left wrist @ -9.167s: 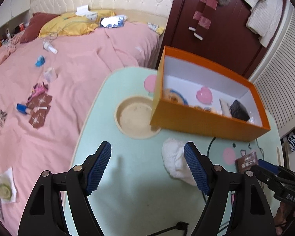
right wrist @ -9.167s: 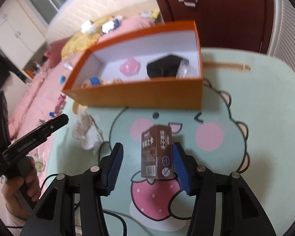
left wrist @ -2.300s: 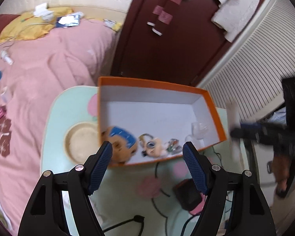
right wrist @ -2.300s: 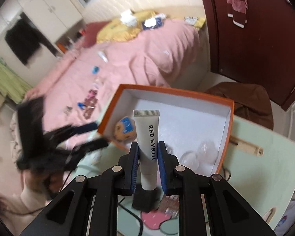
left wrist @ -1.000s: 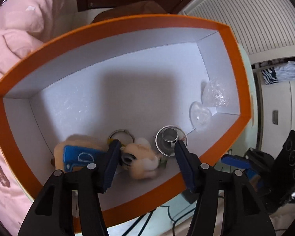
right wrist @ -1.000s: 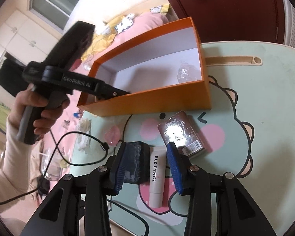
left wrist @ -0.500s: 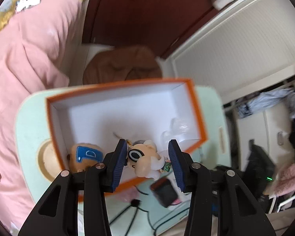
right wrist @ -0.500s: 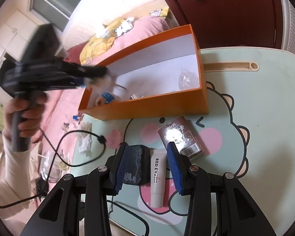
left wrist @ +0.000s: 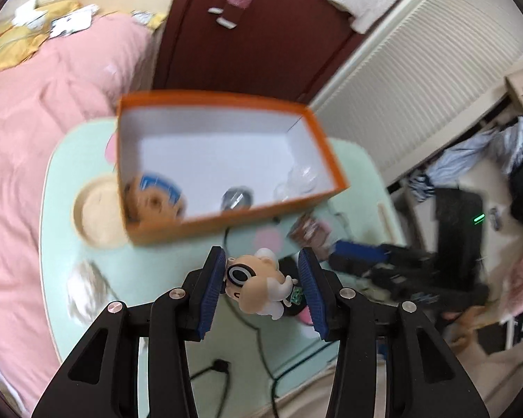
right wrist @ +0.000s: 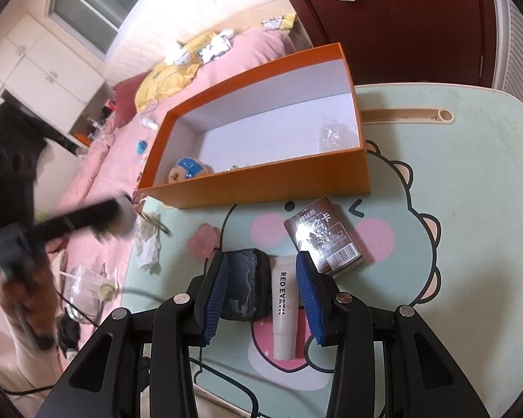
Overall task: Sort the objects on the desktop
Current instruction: 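Lower the doll keychain onto the table and open the left tool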
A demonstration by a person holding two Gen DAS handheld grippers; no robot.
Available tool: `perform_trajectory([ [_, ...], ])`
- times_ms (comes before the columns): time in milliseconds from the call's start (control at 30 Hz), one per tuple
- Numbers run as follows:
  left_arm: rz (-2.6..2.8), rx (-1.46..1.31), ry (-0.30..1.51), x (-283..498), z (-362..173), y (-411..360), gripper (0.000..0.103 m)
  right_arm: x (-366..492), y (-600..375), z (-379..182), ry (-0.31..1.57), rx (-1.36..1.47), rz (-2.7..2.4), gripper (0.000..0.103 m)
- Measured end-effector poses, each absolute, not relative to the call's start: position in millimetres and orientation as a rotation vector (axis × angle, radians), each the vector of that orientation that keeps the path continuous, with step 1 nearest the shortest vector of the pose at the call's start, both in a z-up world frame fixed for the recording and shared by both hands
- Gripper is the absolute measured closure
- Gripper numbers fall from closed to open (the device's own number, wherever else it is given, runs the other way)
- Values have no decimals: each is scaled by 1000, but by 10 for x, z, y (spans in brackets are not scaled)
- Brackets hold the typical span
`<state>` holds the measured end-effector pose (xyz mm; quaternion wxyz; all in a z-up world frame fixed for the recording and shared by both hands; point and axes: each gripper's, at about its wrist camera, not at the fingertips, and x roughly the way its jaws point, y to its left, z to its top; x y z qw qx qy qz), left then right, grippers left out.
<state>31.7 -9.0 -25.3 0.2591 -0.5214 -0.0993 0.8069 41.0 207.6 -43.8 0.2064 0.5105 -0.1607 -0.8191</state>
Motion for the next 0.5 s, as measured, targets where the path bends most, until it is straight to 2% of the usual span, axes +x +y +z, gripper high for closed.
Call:
perform_trajectory([
  [233,2261,-1473,-266,478,-774,-26,58,425,1966,-455,-432,1454,-2287,63],
  [500,2333,-1424,-257,520,-857,12,59,401,1895,-478,-435,1482,-2280,63],
])
